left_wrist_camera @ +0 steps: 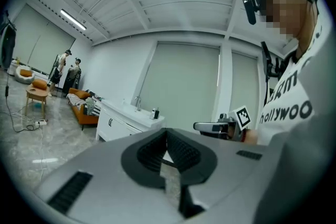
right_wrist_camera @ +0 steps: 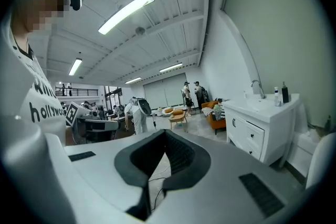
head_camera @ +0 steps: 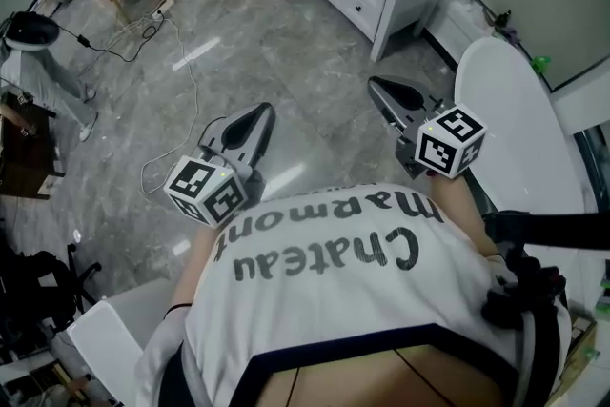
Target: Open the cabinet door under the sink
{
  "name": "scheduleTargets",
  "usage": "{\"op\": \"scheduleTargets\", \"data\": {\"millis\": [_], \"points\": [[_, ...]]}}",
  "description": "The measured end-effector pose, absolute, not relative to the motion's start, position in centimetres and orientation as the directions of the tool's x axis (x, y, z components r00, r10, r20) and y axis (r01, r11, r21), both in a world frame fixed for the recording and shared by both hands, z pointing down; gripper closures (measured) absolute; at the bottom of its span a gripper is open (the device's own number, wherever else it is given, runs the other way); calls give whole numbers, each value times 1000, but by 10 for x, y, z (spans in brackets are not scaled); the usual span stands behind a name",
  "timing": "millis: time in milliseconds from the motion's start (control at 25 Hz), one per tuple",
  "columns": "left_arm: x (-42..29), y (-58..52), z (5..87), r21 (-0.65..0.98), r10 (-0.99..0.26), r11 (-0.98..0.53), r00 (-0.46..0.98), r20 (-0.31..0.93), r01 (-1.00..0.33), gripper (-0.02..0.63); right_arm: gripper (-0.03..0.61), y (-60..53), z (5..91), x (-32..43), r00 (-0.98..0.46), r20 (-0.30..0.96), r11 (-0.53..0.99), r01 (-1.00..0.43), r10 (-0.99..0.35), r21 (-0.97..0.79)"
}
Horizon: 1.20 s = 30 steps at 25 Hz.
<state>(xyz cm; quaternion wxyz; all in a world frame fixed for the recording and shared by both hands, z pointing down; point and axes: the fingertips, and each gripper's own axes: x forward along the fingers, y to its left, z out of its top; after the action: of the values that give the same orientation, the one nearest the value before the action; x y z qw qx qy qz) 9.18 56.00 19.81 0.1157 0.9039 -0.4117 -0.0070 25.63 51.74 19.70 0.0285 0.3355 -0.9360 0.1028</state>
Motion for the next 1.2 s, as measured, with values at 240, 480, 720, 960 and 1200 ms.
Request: {"op": "scheduleTargets", "data": {"millis": [240, 480, 720, 960, 1200], "points": [[41, 543, 202, 212, -765, -613, 639, 79, -761, 606, 572, 486, 202, 219, -729, 139, 708, -685, -671, -174], [12, 528, 216, 247, -780, -586, 619, 85, -772, 606, 572, 475, 220, 206, -699, 212, 680, -714, -683, -165], [17, 505, 226, 289, -772, -585, 629, 88, -758, 606, 572, 449, 228, 205, -705, 227, 677, -709, -672, -199], [16, 461, 231, 286, -787, -567, 611, 91, -773, 606, 572, 399, 231, 207, -713, 226, 688, -701, -664, -189], [24, 414, 215, 268, -790, -567, 606, 91, -779, 606, 572, 348, 219, 210, -724, 228, 704, -688, -651, -175]]}}
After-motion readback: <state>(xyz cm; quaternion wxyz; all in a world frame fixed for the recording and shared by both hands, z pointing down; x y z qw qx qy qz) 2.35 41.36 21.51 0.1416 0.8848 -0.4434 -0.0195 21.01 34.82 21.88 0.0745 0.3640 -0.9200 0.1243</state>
